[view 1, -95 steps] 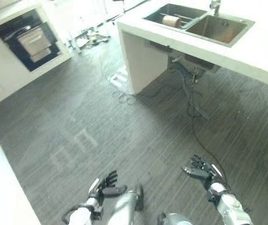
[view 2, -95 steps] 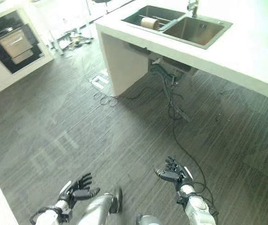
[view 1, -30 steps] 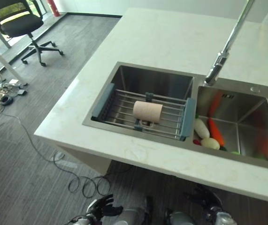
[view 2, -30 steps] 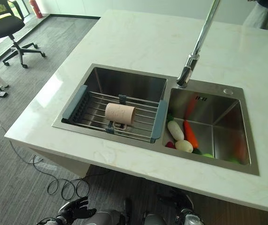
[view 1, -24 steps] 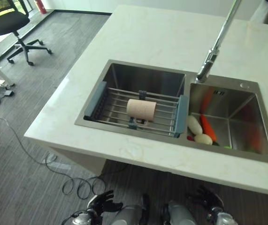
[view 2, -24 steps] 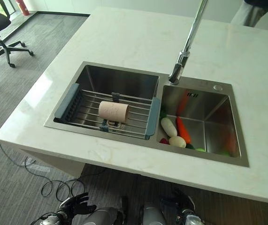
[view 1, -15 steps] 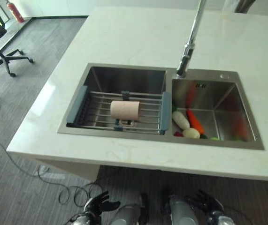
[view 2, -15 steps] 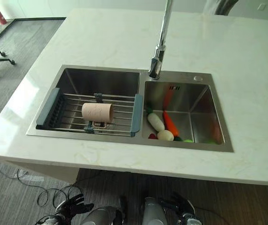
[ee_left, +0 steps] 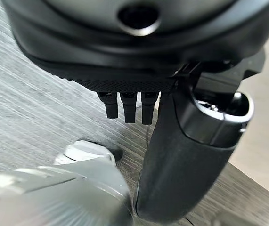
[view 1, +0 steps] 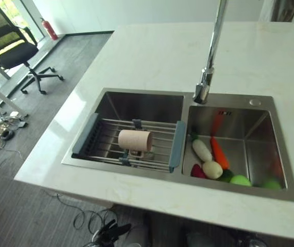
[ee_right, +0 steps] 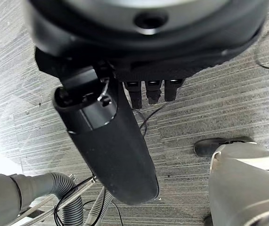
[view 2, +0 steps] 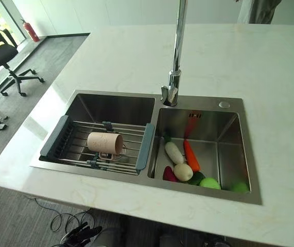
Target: Place the dishes in the dishwasher.
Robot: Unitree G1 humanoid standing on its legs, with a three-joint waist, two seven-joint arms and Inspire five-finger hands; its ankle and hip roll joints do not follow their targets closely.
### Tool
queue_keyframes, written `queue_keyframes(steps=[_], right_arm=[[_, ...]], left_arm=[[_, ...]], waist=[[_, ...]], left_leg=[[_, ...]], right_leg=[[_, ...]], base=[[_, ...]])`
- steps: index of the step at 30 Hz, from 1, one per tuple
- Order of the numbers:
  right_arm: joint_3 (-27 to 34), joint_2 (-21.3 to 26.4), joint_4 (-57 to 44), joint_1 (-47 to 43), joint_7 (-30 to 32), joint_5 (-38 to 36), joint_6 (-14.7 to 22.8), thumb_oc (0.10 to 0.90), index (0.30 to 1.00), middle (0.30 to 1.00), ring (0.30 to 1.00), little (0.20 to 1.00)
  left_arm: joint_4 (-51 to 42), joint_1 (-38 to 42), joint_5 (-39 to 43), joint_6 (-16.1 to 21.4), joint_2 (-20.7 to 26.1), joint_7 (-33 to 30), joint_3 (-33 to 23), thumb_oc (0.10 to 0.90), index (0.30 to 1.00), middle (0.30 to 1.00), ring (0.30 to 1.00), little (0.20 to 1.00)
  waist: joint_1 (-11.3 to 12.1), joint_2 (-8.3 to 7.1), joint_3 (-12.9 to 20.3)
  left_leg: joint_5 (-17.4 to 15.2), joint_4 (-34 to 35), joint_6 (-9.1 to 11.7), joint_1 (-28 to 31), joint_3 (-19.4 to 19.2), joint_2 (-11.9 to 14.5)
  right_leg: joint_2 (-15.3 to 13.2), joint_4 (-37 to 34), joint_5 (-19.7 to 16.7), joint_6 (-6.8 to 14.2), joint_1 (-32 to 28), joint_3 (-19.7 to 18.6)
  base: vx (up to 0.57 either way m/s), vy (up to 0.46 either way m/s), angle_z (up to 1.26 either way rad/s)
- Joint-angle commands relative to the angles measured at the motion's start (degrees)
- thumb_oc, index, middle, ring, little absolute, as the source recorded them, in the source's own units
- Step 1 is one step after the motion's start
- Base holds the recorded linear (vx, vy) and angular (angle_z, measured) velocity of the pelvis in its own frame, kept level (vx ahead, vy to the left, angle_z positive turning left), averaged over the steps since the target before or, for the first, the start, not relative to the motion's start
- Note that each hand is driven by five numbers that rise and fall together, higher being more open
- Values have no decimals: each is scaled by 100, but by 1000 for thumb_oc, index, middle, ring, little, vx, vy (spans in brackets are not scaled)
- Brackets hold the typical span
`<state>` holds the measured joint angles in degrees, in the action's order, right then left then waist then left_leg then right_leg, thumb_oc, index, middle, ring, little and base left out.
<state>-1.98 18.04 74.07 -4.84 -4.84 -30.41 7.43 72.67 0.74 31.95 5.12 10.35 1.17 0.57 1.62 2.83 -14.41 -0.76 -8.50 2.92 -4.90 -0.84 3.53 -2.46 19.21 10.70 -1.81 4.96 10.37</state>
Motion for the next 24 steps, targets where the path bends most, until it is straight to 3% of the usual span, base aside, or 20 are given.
queue_keyframes(steps=[1, 10, 14, 18, 19, 20, 21, 24], right_arm=[[63, 161, -157, 154, -99, 82, 332, 800, 900, 900, 900, 900], [260, 333, -6, 127, -92, -1, 218, 800, 900, 900, 900, 900], [380, 411, 40, 129, -78, 17, 173, 800, 900, 900, 900, 900], [558, 525, 25, 144, 22, -144, -21, 800, 900, 900, 900, 900], [652, 595, 53, 180, 32, -102, -78, 800, 900, 900, 900, 900], [652, 595, 53, 180, 32, -102, -78, 800, 900, 900, 900, 900], [724, 639, 61, 229, 38, -89, -98, 800, 900, 900, 900, 900], [906, 681, 177, 352, 74, -320, -54, 800, 900, 900, 900, 900]], left_arm=[[-42, -251, 467, 380, 301, -298, -284, 800, 900, 900, 900, 900], [-102, -455, 1259, 645, 537, -516, -804, 800, 900, 900, 900, 900], [-102, -580, 1507, 854, 657, -1000, -1190, 800, 900, 900, 900, 900], [-235, -664, 1551, 1612, 878, -1742, -1608, 800, 900, 900, 900, 900], [-511, -722, 1435, 1967, 1090, -1998, -1888, 800, 900, 900, 900, 900], [-511, -722, 1435, 1967, 1090, -1998, -1888, 800, 900, 900, 900, 900], [-832, -781, 965, 2173, 1296, -2420, -2101, 800, 900, 900, 900, 900], [-1860, -965, -824, 2296, 2216, -3881, -2660, 800, 900, 900, 900, 900]], waist=[[97, -53, 65], [143, 22, 119], [154, 84, 125], [145, 137, 138], [162, 166, 128], [162, 166, 128], [185, 187, 142], [309, 245, 154]], left_leg=[[-942, -868, -118, -306, -98, -138], [-1036, -868, -210, -253, -103, -241], [-1050, -868, -197, -233, -129, -239], [-1050, -868, -171, -231, -172, -207], [-1081, -868, -156, -177, -188, -183], [-1081, -868, -156, -177, -188, -183], [-1050, -868, -151, -199, -192, -165], [-1076, -868, -153, -173, -146, -137]], right_leg=[[-739, -202, -10, 715, 7, 294], [-738, -202, 50, 723, 7, 192], [-766, -202, 91, 722, -19, 221], [-811, -202, 135, 727, -39, 271], [-827, -202, 184, 729, -96, 282], [-827, -202, 184, 729, -96, 282], [-838, -202, 161, 730, -81, 295], [-844, -202, 208, 753, -147, 338]], base=[[108, 83, -18], [19, 30, -5], [-39, 19, -5], [-36, 24, 0], [0, 0, 0], [0, 0, 0], [-48, -4, 2], [-52, -27, 4]])
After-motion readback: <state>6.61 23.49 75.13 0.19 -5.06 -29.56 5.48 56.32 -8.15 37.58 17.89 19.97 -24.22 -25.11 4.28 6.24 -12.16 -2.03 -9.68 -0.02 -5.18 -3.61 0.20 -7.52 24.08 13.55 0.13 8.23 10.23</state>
